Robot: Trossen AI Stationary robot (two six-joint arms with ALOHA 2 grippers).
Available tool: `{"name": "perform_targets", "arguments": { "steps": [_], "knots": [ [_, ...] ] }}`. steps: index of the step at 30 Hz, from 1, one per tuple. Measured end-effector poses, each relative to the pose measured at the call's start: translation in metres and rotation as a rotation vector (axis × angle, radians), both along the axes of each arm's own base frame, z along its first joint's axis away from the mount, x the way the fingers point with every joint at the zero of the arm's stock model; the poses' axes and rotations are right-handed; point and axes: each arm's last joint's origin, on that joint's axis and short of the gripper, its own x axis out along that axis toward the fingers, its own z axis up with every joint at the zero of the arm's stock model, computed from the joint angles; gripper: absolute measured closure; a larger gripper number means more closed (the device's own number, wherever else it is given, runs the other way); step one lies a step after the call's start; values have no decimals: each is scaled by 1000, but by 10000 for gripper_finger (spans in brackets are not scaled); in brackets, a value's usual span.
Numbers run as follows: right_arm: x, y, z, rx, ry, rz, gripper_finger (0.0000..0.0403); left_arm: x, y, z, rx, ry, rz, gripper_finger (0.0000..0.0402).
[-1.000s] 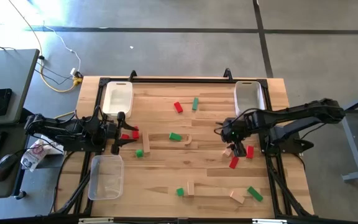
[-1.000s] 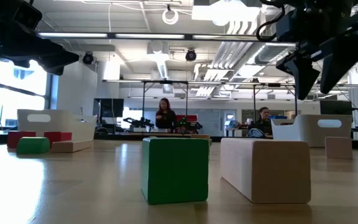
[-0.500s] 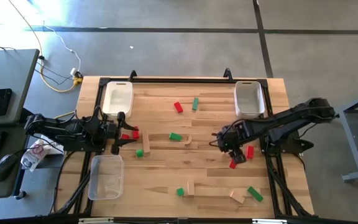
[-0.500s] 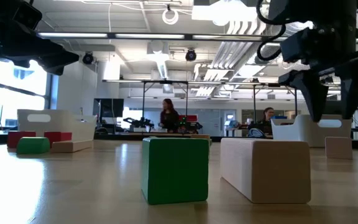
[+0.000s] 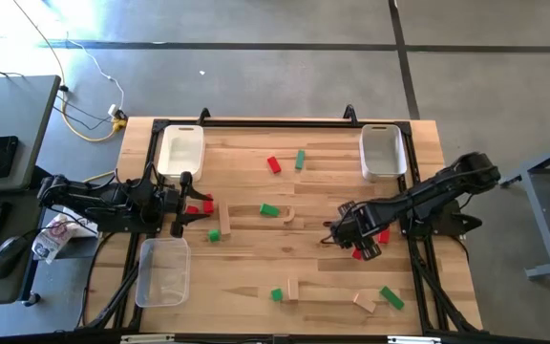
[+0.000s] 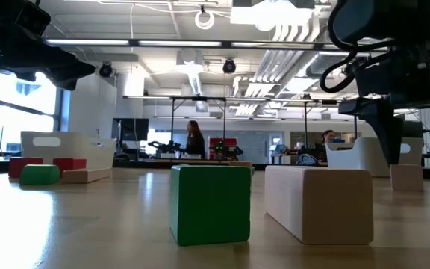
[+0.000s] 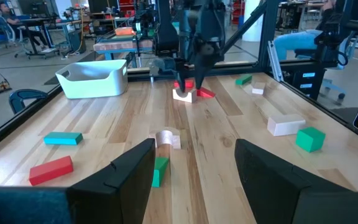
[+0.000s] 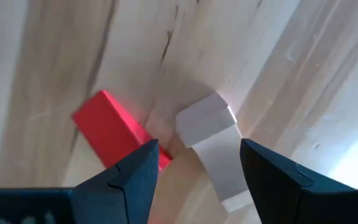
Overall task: Sort & place blocks by color
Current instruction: Put the light brown block into the gray bin
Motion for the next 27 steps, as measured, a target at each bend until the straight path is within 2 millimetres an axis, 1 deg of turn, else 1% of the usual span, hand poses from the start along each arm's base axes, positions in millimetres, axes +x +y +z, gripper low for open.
{"name": "perform_targets", "arguments": {
  "steps": [5, 21, 27],
  "knots": [
    [1, 0, -1, -35, -14, 44, 189, 0, 0, 0, 0, 0, 0, 193],
    [8, 3, -1, 6, -78, 107, 190, 0, 0, 0, 0, 0, 0, 193],
    [8, 4, -2, 24, -68, 112, 190, 0, 0, 0, 0, 0, 0, 193]
  ]
}}
